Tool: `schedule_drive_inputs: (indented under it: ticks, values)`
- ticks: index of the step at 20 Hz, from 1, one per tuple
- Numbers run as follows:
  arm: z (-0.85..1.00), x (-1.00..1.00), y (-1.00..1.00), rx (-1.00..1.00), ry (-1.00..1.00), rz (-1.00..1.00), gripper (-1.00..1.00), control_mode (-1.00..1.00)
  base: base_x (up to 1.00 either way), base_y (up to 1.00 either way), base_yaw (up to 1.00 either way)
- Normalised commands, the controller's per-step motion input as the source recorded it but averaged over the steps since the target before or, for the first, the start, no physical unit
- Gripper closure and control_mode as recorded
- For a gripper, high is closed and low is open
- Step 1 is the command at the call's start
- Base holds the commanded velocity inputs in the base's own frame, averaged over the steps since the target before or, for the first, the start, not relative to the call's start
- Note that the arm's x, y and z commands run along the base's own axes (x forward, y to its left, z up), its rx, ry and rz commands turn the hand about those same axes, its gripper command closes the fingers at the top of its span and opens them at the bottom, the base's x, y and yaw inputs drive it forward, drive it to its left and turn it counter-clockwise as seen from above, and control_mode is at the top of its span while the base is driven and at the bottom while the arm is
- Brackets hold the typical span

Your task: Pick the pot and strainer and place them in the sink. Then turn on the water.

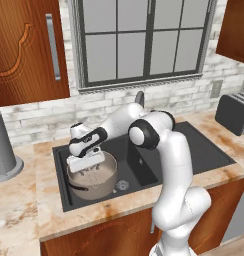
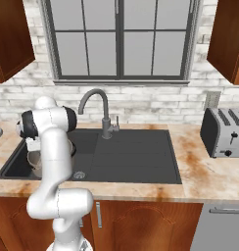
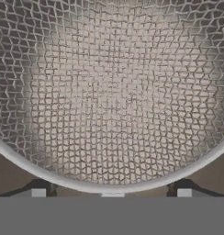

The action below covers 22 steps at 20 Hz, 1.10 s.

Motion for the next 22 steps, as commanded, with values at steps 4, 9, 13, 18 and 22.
schedule_drive_inputs:
  ticks: [4,9,13,18,22]
  values:
    - [0.02,0.00,0.00,0.00,0.00,0.00,-1.00,-1.00,0.00,0.00,0.00]
    - [0.29,0.00,0.00,0.00,0.00,0.00,-1.00,-1.00,0.00,0.00,0.00]
    - [0.43,0.00,0.00,0.00,0.00,0.00,-1.00,-1.00,0.00,0.00,0.00]
    - [0.35,-0.09,-0.12,0.00,-0.01,0.00,-1.00,-1.00,0.00,0.00,0.00]
    - [0.42,-0.31,-0.28,0.01,-0.07,0.00,-1.00,-1.00,0.00,0.00,0.00]
